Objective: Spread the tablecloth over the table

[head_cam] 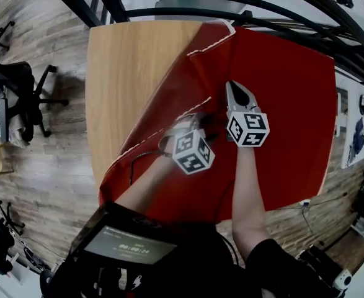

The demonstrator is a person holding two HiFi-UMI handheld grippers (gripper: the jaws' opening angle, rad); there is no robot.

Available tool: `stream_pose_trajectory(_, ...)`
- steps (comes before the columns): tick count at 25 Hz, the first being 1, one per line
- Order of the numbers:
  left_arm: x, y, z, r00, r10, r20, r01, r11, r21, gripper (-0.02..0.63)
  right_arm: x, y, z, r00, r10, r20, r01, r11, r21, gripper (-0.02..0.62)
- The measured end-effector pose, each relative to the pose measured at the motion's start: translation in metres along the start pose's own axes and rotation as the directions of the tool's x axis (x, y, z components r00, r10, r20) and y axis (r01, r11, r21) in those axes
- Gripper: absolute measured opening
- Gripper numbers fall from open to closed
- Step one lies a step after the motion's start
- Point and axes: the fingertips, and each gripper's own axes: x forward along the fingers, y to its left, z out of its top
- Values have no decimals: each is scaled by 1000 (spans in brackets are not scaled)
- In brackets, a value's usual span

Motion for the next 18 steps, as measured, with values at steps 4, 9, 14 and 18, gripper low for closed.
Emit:
stream_pose_trajectory(4, -10, -4, -27, 1000, 14, -27, -15, 999, -46, 302, 30, 45, -27, 984, 116, -135, -134, 982, -135, 151)
stream_pose_trajectory(9, -26, 2, -32, 994, 108, 3, -108, 993, -44, 284, 47, 37, -50, 975, -37, -218, -23, 964, -263, 12)
stream_pose_trajectory(14, -52, 25, -35, 983, 180, 33, -173, 973, -154, 293, -24, -39, -30, 995, -94, -44, 100, 982, 161, 12)
stream_pose_trajectory(18, -44, 24, -34, 990, 135, 39, -126, 977, -170, 310, -51, -93, -83, 957, -205, -206, 242, 955, 170, 65)
